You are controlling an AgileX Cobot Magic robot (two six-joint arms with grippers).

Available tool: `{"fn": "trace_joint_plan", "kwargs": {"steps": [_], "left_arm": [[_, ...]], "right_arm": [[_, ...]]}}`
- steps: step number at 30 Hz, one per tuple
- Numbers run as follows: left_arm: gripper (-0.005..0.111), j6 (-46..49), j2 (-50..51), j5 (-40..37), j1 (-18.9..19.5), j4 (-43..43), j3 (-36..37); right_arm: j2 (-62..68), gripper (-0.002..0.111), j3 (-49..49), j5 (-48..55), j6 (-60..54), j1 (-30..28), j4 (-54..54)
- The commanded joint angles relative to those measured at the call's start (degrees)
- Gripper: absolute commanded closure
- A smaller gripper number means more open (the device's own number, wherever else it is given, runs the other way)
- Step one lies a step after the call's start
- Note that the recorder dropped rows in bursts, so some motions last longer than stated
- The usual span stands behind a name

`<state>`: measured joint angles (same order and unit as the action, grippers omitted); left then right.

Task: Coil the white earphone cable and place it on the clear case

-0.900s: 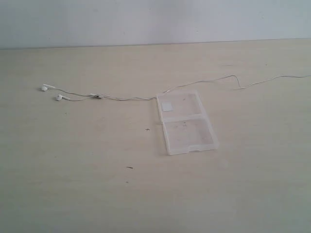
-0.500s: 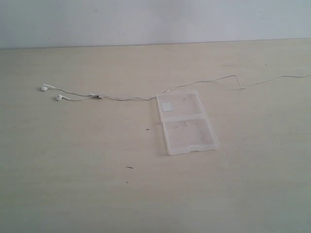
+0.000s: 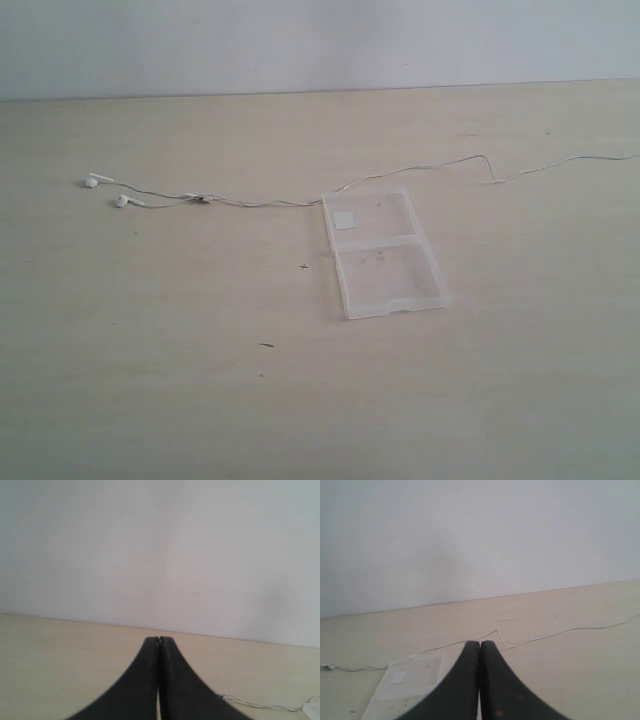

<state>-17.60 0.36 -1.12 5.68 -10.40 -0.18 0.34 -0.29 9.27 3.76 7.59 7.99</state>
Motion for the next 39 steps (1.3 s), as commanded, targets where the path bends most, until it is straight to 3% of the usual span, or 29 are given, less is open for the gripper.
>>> {"fn": "trace_joint_plan", "kwargs": {"steps": [1, 15, 20, 25, 29, 36, 39], "left_arm": [[0.107, 0.07, -0.36, -0.11, -0.39, 0.16, 0.18], [0.107, 0.07, -0.36, -0.11, -0.39, 0.16, 0.18], [0.107, 1.3, -0.36, -0.11, -0.38, 0.16, 0.18], [0.107, 1.3, -0.36, -0.11, -0.38, 0.16, 0.18], [0.107, 1.32, -0.36, -0.11, -2.1, 0.16, 0.18], [0.107, 1.32, -0.36, -0.11, -4.02, 0.16, 0.18], [0.107, 1.32, -0.36, -0.11, -4.97, 0.16, 0.18]], "right_arm": [[-0.34, 0.108, 0.29, -0.44, -0.1, -0.25, -0.51], [-0.34, 0.108, 0.29, -7.85, 7.13, -0.25, 1.54], [-0.34, 0.108, 0.29, -24.95, 15.56, -0.25, 2.51], [-0.34, 0.108, 0.29, -39.79, 16.04, -0.25, 2.28], [-0.34, 0.108, 0.29, -41.52, 23.73, -0.25, -2.09], [15.94, 0.108, -12.74, -41.98, 13.13, -0.25, 0.72], [29.42, 0.108, -22.09, -41.69, 8.05, -0.25, 0.72]]}}
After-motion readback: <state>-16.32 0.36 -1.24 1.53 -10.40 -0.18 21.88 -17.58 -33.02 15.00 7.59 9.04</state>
